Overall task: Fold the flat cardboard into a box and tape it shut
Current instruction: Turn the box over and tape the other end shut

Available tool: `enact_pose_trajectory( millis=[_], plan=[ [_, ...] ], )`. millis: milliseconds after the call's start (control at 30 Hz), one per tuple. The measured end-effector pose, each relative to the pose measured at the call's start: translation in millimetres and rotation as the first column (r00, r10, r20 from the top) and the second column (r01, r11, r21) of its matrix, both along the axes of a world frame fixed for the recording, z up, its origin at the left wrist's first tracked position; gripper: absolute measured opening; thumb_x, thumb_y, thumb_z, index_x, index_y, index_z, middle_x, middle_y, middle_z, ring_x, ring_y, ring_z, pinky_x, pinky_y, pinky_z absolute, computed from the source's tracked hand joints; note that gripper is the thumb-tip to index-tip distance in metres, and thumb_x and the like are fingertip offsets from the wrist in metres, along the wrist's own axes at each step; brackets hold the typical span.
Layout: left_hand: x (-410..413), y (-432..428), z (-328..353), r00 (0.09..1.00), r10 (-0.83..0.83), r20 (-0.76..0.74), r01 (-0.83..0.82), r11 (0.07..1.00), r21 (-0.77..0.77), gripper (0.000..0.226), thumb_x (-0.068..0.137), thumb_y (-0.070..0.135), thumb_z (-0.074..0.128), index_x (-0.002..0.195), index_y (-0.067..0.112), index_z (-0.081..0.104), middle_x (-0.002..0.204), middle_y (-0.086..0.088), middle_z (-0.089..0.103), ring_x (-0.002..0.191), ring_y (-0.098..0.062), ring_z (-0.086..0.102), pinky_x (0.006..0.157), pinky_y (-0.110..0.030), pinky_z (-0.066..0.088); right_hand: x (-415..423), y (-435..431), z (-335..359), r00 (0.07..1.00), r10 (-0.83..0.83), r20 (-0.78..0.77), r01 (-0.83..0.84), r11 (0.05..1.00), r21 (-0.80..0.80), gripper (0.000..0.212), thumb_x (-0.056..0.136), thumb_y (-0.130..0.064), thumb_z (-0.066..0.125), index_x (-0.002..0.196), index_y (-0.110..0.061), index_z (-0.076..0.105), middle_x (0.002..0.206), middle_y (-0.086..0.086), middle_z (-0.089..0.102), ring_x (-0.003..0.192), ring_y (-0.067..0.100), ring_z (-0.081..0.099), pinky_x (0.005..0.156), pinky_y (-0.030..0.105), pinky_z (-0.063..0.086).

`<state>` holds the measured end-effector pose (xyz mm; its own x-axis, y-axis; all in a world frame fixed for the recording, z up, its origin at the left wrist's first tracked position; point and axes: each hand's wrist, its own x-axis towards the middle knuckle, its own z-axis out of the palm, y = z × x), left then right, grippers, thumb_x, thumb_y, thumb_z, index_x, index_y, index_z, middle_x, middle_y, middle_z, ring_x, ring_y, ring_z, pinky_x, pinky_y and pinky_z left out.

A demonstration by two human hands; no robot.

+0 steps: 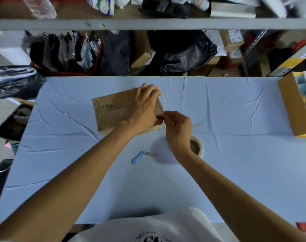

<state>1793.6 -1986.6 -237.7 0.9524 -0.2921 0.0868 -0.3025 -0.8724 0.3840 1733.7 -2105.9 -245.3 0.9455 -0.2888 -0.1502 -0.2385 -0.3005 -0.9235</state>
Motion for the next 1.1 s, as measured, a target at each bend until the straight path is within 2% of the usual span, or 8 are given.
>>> enact_pose_trajectory(
  millis=[100, 300, 500, 600, 733, 900, 1000, 1100],
  plan=[
    [2.1, 5.1, 4.4, 0.996, 0.033, -0.087, -0.041, 0.995, -0.086, 0.095, 0.056, 0.033, 0.084, 0.134, 0.004, 0.038, 0.141, -0.016, 0.03, 0.13, -0.034, 0.031, 0.11, -0.045, 0.029, -0.1, 3.6, 3.7, 0.998, 0.059, 0.004, -0.059, 0.998, 0.006, 0.017, 0.087, -0.026, 0.065, 0.093, -0.012, 0.073, 0.09, 0.001, 0.071, 0.082, 0.013, 0.064, 0.071, 0.026, 0.05],
    [-0.9, 13.6, 12.1, 0.983, -0.005, -0.182, -0.015, 0.994, -0.108, 0.103, 0.056, 0.027, 0.084, 0.142, 0.009, 0.029, 0.142, -0.014, 0.026, 0.133, -0.029, 0.027, 0.107, -0.035, 0.031, 9.3, 6.3, 8.8, 0.999, -0.031, -0.036, 0.035, 0.994, 0.105, 0.01, 0.073, -0.018, 0.077, 0.064, -0.017, 0.072, 0.057, 0.002, 0.067, 0.049, 0.002, 0.05, 0.046, 0.01, 0.036],
    [8.1, 51.1, 30.3, 0.956, -0.1, -0.276, 0.114, 0.993, 0.037, 0.104, 0.06, 0.045, 0.082, 0.146, 0.03, 0.024, 0.146, 0.0, 0.025, 0.129, -0.024, 0.031, 0.102, -0.038, 0.032, 18.1, -4.3, 11.6, 0.998, -0.012, -0.064, 0.023, 0.984, 0.175, 0.014, 0.07, -0.018, 0.082, 0.082, -0.012, 0.078, 0.07, -0.005, 0.074, 0.066, 0.007, 0.069, 0.058, 0.015, 0.051],
    [8.0, 55.3, 35.8, 0.972, 0.012, -0.233, 0.004, 0.998, 0.069, 0.101, 0.057, 0.056, 0.08, 0.143, 0.037, 0.029, 0.142, 0.0, 0.028, 0.122, -0.029, 0.039, 0.096, -0.045, 0.041, 24.0, 6.8, 12.5, 1.0, -0.016, -0.018, 0.019, 0.985, 0.174, 0.029, 0.075, -0.015, 0.079, 0.102, -0.008, 0.072, 0.089, -0.002, 0.074, 0.083, 0.008, 0.069, 0.073, 0.019, 0.054],
    [14.0, 45.9, 37.9, 0.956, 0.187, -0.226, -0.176, 0.982, 0.069, 0.097, 0.058, 0.063, 0.077, 0.139, 0.037, 0.033, 0.139, -0.007, 0.027, 0.119, -0.038, 0.038, 0.091, -0.051, 0.042, 24.7, 21.6, 16.5, 0.995, 0.098, -0.001, -0.098, 0.995, -0.014, 0.051, 0.085, -0.024, 0.069, 0.132, -0.014, 0.051, 0.112, -0.005, 0.062, 0.1, 0.005, 0.056, 0.073, 0.001, 0.038],
    [23.3, 40.8, 41.1, 0.809, 0.535, -0.244, -0.509, 0.845, 0.164, 0.092, 0.068, 0.068, 0.066, 0.138, 0.024, 0.028, 0.144, -0.017, 0.017, 0.125, -0.042, 0.029, 0.09, -0.055, 0.042, 10.2, 23.7, 15.5, 0.903, 0.406, -0.14, -0.41, 0.912, -0.001, 0.087, 0.064, -0.046, 0.083, 0.136, -0.018, 0.044, 0.128, -0.002, 0.055, 0.114, 0.013, 0.052, 0.085, 0.024, 0.043],
    [25.7, 45.7, 45.0, 0.778, 0.517, -0.357, -0.475, 0.856, 0.204, 0.076, 0.089, 0.052, 0.052, 0.146, 0.016, 0.016, 0.151, -0.02, 0.003, 0.135, -0.046, 0.015, 0.101, -0.057, 0.034, 3.8, 24.2, 10.7, 0.818, 0.56, -0.127, -0.569, 0.821, -0.041, 0.102, 0.051, -0.039, 0.091, 0.138, -0.023, 0.039, 0.126, -0.007, 0.054, 0.112, 0.012, 0.051, 0.09, 0.027, 0.044],
    [26.9, 66.4, 58.5, 0.807, 0.406, -0.43, -0.319, 0.911, 0.261, 0.078, 0.089, 0.009, 0.047, 0.15, 0.027, 0.0, 0.156, -0.012, -0.02, 0.142, -0.046, -0.009, 0.111, -0.059, 0.02, 9.8, 15.3, 10.4, 0.844, 0.53, -0.081, -0.532, 0.847, -0.006, 0.085, 0.062, -0.014, 0.088, 0.136, -0.018, 0.047, 0.115, -0.009, 0.059, 0.104, 0.009, 0.057, 0.09, 0.031, 0.052]
  ],
)
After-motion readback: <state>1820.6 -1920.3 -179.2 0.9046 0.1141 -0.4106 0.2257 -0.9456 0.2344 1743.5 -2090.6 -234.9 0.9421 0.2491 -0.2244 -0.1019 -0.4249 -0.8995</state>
